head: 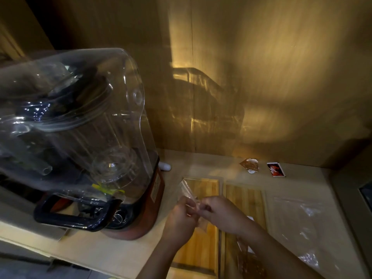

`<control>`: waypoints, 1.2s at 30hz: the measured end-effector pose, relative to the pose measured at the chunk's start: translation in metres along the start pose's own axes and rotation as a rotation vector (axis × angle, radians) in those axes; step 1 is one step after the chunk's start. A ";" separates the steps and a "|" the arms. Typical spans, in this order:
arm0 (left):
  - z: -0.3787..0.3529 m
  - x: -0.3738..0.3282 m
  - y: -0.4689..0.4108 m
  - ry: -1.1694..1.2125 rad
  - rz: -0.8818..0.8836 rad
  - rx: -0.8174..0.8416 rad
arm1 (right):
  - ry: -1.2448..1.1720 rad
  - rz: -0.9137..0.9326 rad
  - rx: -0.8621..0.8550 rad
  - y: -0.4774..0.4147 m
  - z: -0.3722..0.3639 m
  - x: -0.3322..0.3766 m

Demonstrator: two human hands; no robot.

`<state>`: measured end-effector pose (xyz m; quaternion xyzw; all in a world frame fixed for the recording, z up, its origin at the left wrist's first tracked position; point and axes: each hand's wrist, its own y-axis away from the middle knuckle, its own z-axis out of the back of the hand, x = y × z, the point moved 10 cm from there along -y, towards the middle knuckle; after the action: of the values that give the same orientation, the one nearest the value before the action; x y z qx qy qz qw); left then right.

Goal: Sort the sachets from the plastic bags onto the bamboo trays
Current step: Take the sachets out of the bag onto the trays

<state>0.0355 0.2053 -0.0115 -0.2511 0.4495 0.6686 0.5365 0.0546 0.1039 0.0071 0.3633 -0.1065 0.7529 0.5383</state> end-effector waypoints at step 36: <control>0.042 0.009 0.018 -0.389 -0.031 -0.310 | 0.214 -0.088 -0.214 0.000 0.011 -0.009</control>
<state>0.0222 0.2456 0.0066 -0.2037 0.2259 0.7570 0.5783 0.0606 0.0914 0.0092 0.2260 -0.1122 0.7472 0.6148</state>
